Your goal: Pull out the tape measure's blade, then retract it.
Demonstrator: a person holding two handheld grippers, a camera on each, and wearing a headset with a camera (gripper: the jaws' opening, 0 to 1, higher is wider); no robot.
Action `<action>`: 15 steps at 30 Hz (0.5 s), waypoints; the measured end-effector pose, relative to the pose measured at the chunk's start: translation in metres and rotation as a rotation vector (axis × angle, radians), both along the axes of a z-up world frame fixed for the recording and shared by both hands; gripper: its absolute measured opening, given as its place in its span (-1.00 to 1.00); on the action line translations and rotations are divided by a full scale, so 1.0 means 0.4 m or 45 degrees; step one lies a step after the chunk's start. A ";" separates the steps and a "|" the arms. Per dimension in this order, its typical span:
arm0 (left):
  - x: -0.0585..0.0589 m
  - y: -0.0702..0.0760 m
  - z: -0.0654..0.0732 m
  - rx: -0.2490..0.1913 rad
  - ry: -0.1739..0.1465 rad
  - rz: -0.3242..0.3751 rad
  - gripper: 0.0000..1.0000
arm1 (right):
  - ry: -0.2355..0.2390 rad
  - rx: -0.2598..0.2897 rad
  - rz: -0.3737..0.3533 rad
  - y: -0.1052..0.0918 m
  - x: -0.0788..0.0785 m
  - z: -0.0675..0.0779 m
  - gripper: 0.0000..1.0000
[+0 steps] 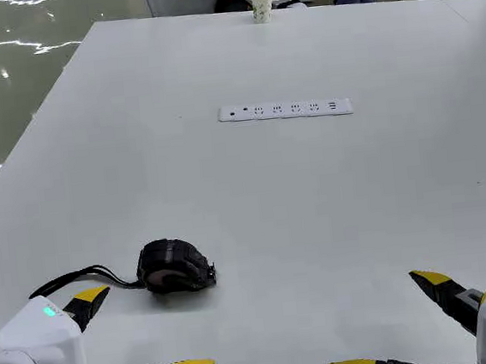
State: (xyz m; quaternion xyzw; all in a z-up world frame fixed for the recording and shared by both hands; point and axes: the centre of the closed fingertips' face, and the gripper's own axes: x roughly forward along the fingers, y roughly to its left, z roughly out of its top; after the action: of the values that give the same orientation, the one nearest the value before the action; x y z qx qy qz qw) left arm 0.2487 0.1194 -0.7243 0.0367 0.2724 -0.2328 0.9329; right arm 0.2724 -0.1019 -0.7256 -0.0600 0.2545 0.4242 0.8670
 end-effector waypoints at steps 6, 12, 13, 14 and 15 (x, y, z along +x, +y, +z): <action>-0.001 -0.001 -0.001 0.000 0.003 -0.005 0.98 | 0.001 -0.002 0.001 -0.001 -0.001 -0.001 0.98; -0.001 -0.002 -0.001 0.001 0.005 -0.007 0.98 | 0.001 -0.009 0.008 -0.001 -0.002 -0.004 0.98; -0.001 -0.002 -0.001 0.001 0.005 -0.008 0.98 | 0.006 -0.009 0.010 -0.001 -0.004 -0.004 0.98; -0.001 -0.003 -0.001 0.002 0.005 -0.010 0.98 | 0.005 -0.008 0.010 -0.001 -0.003 -0.004 0.98; -0.001 -0.003 -0.001 0.002 0.005 -0.012 0.98 | 0.001 -0.009 0.012 -0.001 -0.003 -0.004 0.98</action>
State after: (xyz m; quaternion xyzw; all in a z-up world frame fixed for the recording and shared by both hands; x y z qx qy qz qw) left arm 0.2483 0.1180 -0.7245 0.0383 0.2741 -0.2369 0.9313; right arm 0.2712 -0.1021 -0.7270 -0.0640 0.2560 0.4274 0.8647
